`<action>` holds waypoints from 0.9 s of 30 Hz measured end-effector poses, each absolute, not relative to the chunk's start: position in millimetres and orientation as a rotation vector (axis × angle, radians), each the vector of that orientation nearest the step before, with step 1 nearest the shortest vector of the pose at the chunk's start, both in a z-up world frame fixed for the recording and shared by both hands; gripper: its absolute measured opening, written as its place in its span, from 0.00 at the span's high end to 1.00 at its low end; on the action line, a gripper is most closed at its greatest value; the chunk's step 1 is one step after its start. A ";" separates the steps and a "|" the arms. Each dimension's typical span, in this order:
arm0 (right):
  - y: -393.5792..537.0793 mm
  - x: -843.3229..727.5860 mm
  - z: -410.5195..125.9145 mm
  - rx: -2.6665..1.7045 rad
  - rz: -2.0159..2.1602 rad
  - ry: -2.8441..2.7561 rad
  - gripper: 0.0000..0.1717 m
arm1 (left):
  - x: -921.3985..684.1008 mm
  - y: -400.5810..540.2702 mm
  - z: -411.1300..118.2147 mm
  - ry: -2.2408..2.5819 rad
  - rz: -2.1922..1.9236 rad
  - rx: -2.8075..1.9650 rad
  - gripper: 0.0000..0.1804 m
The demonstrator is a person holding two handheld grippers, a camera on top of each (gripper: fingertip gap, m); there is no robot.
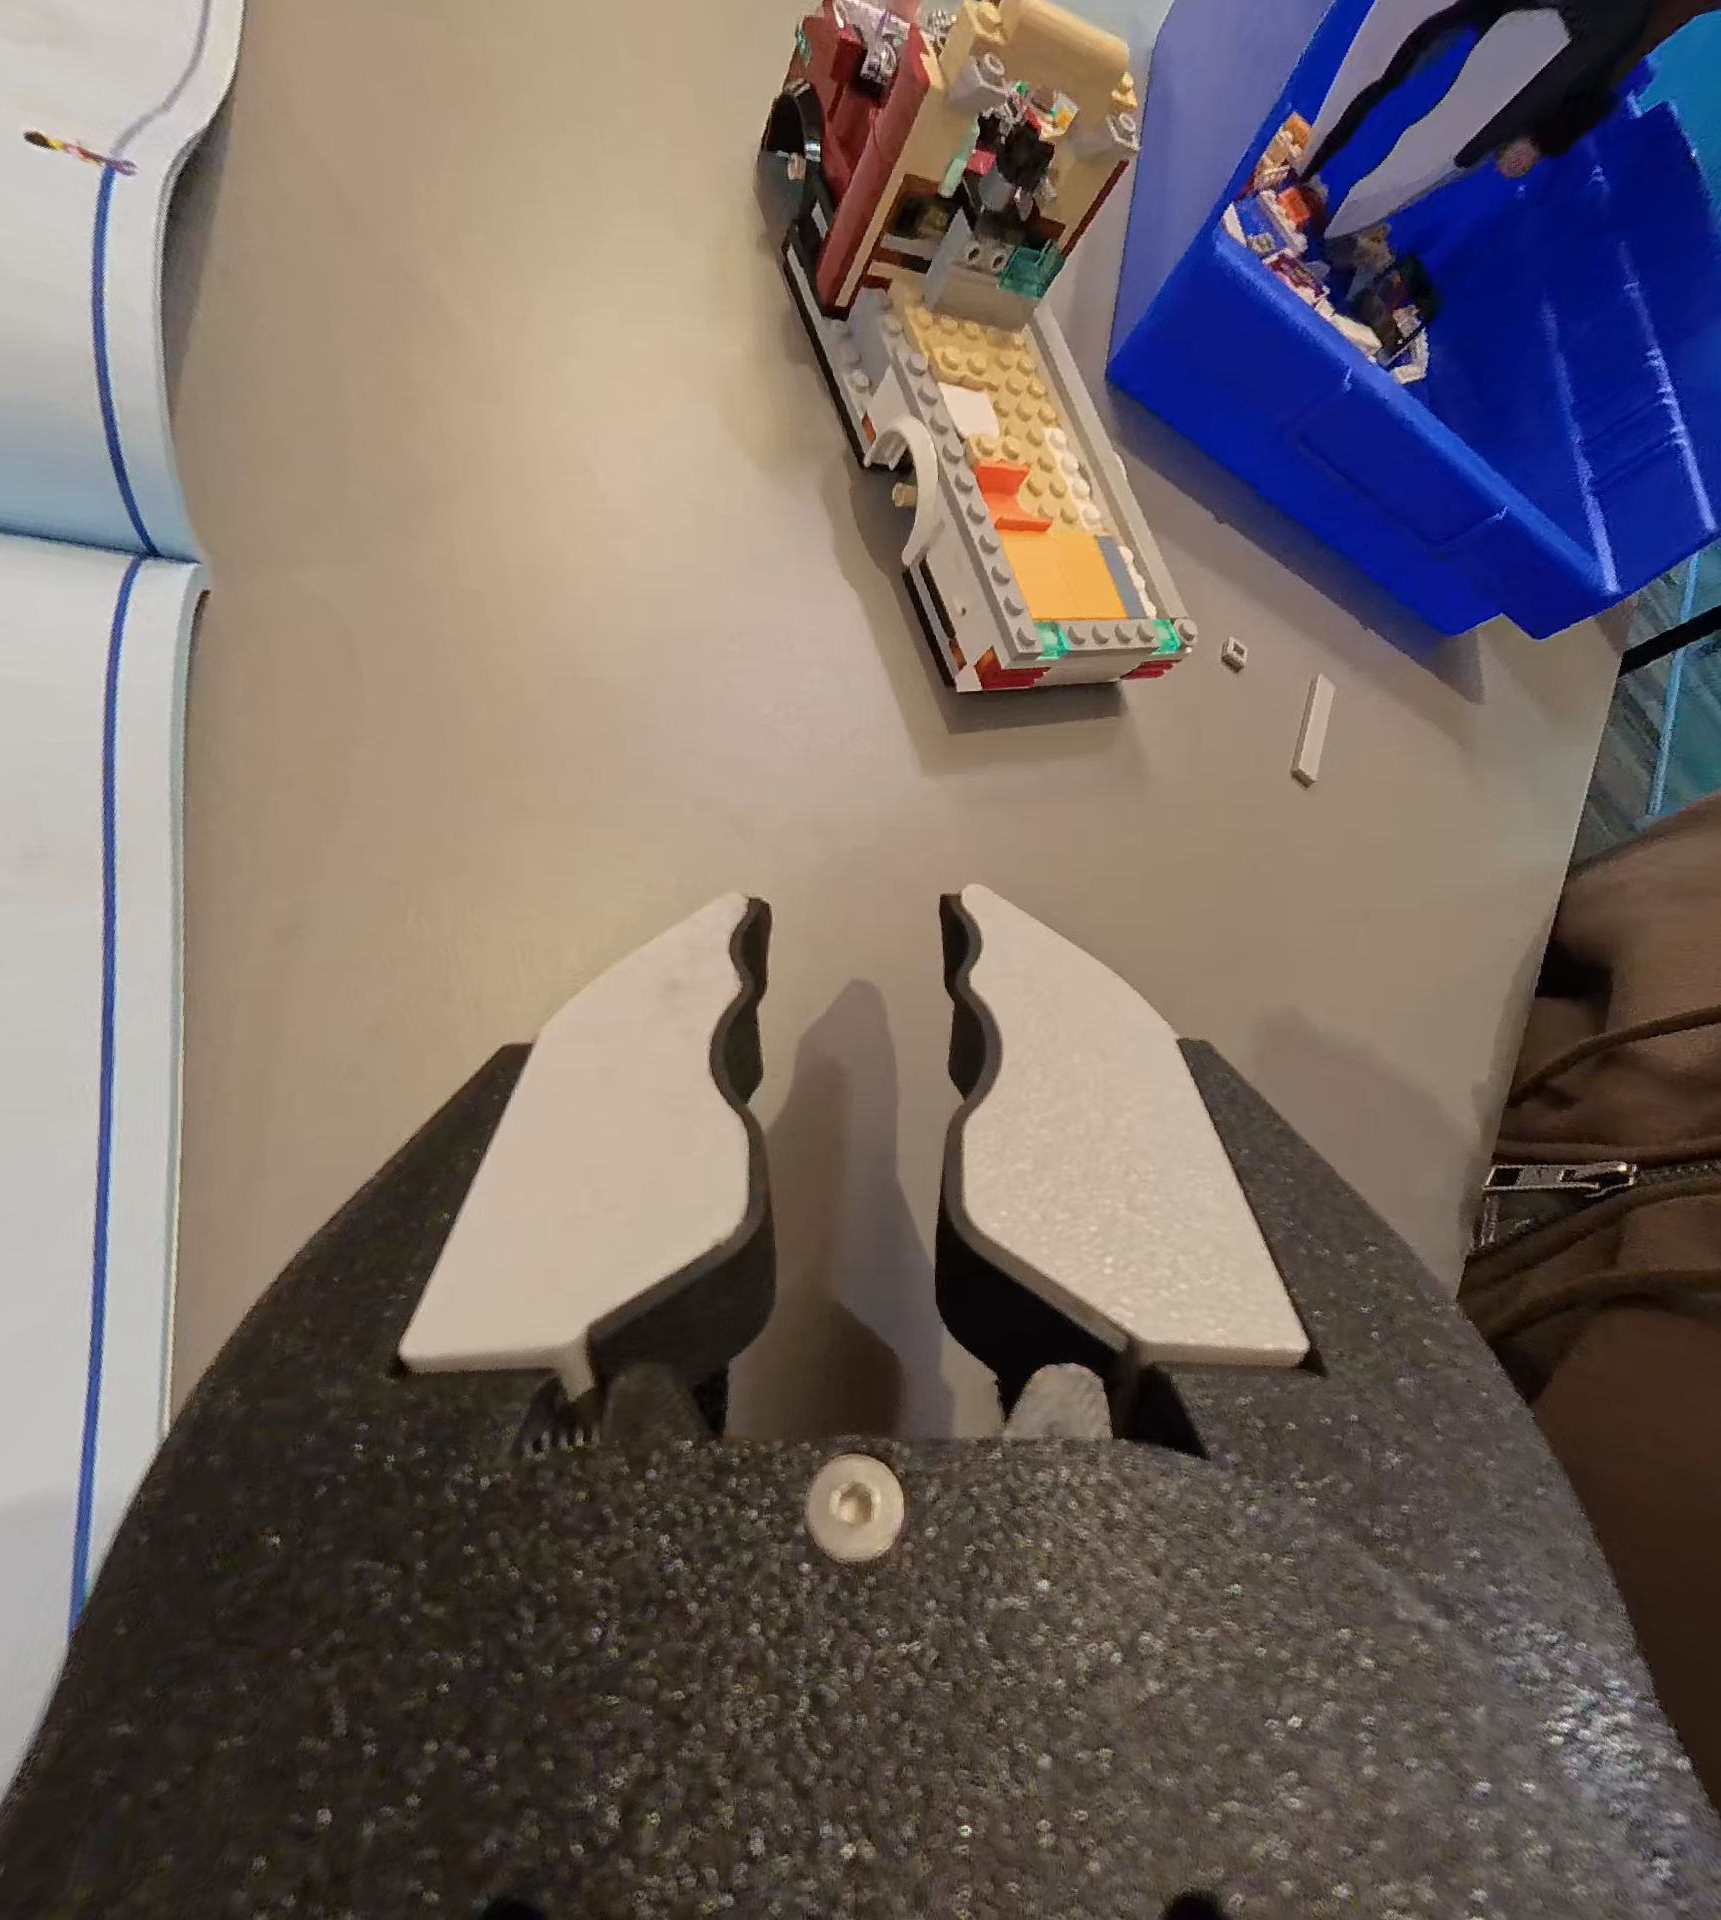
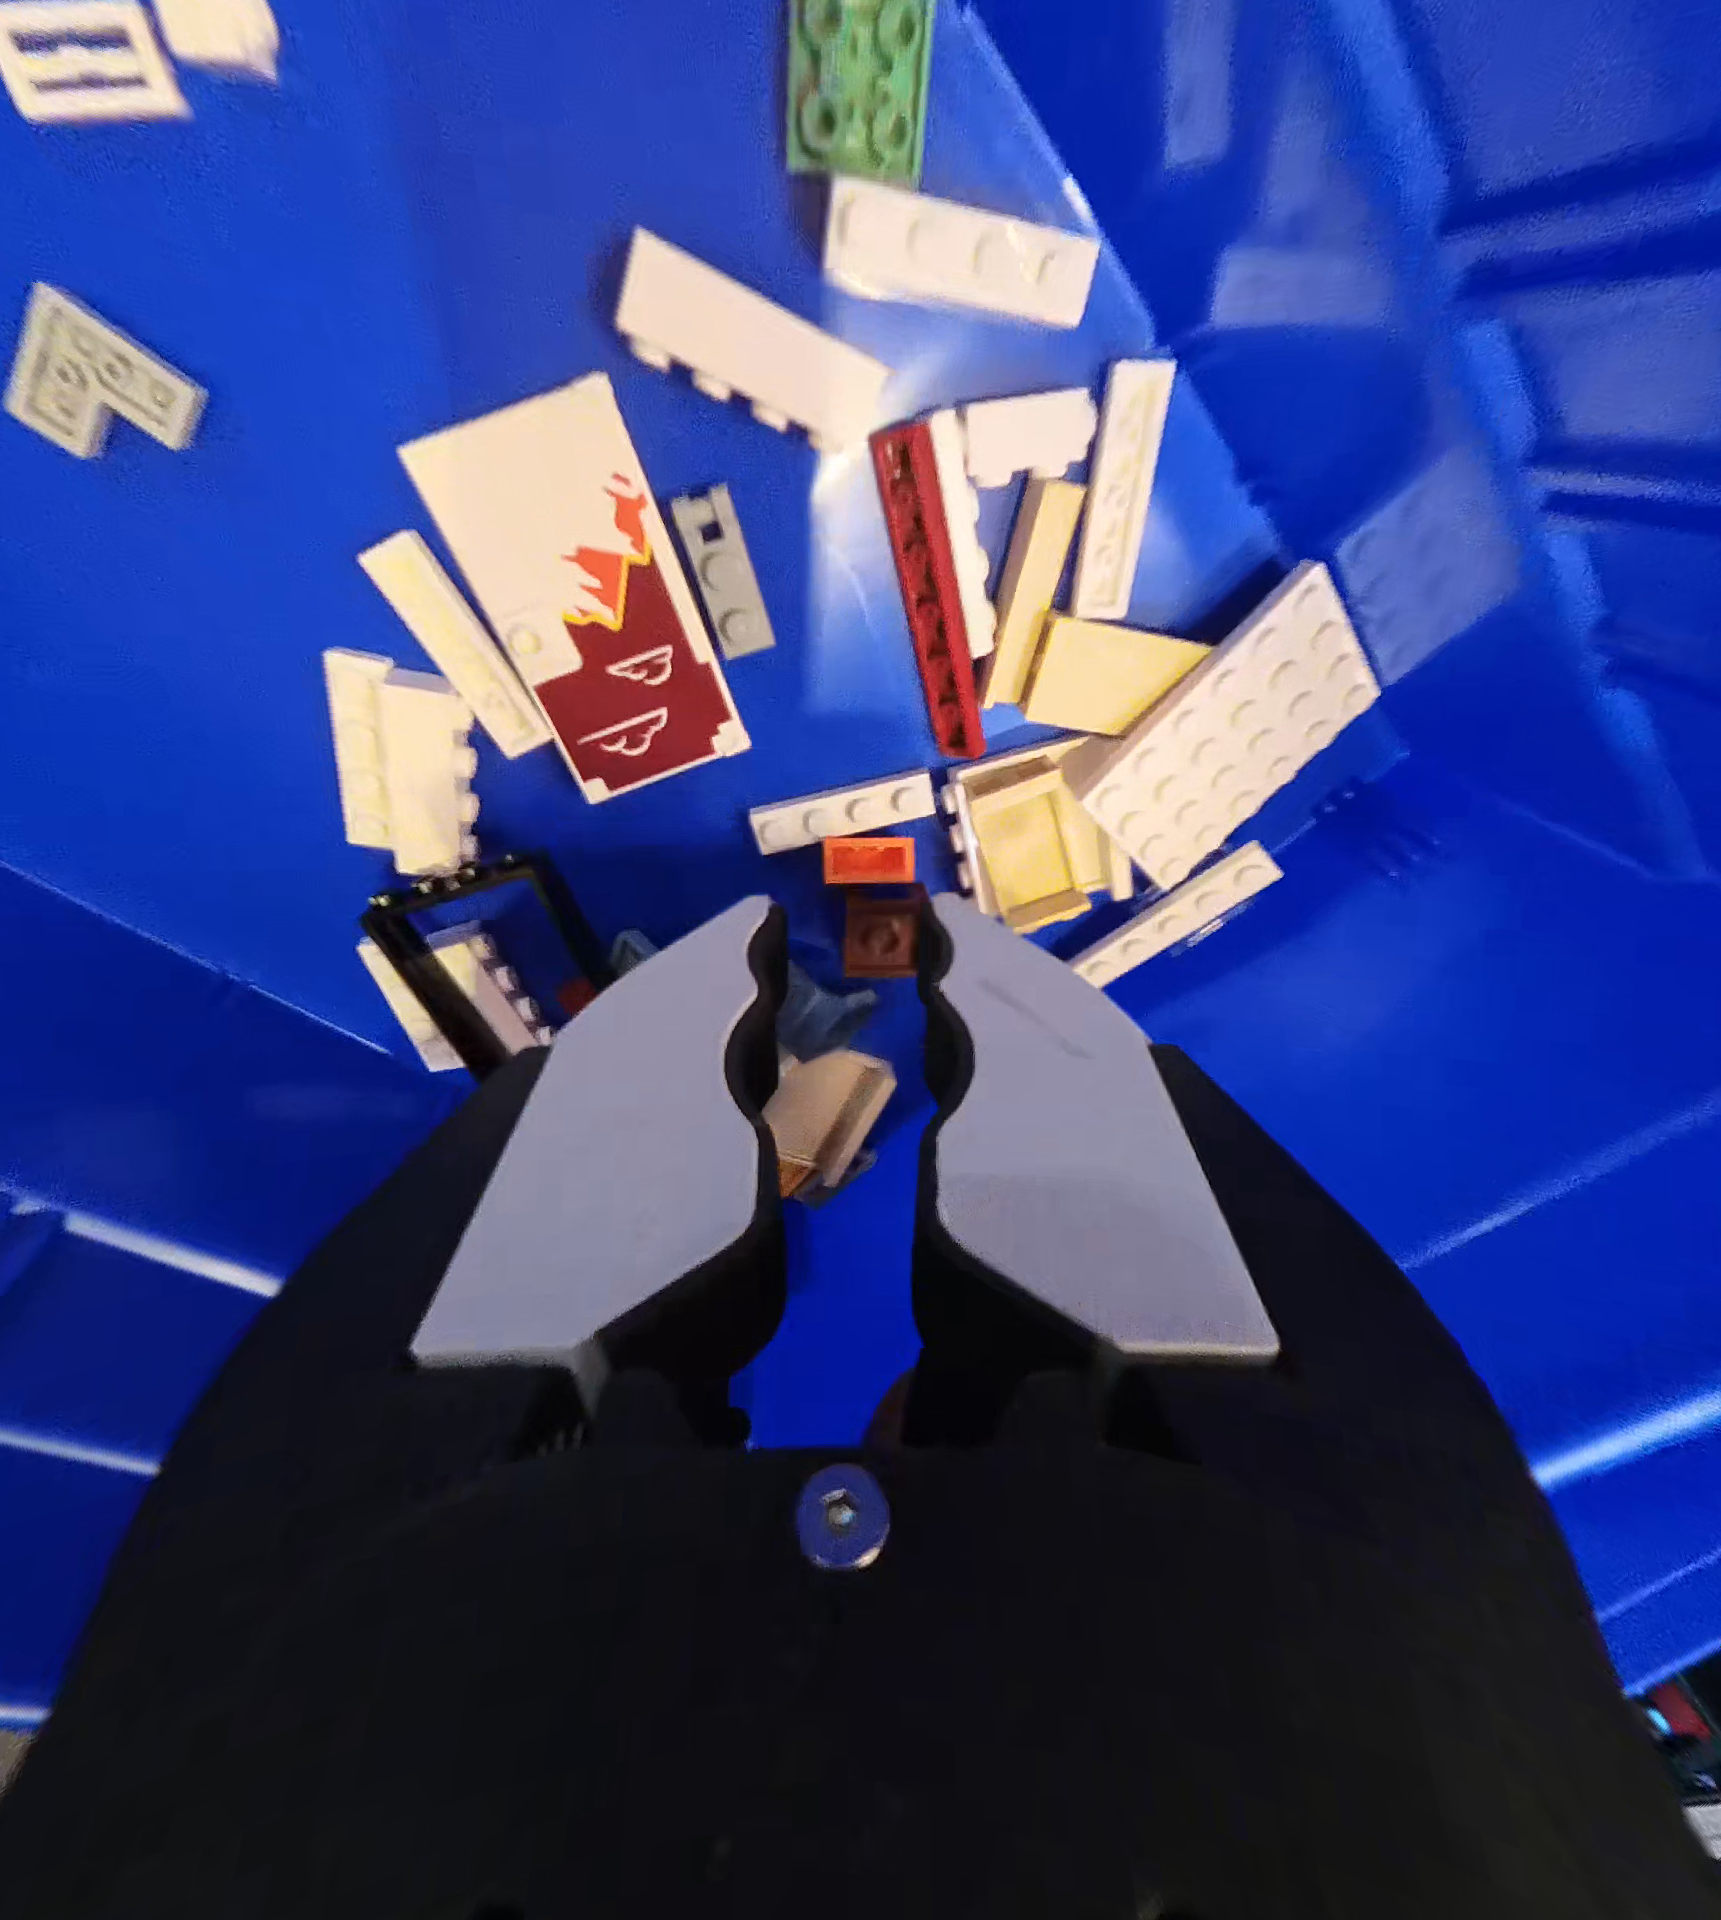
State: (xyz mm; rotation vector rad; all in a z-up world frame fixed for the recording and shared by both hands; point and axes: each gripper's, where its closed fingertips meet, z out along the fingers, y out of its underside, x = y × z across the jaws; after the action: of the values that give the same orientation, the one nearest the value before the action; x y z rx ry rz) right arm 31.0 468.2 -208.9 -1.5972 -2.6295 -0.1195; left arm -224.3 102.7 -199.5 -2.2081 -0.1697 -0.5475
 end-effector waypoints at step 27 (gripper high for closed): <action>395.9 1.1 -167.7 -1.456 0.082 -2.537 0.90 | -217.8 103.8 -198.2 -0.103 -0.585 -2.210 0.82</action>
State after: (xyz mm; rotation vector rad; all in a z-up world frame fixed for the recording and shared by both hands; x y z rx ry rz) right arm 1.1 395.9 -167.7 -1.4560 -2.5373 0.0816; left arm -217.8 103.8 -198.2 -2.2102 -0.1027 -0.5851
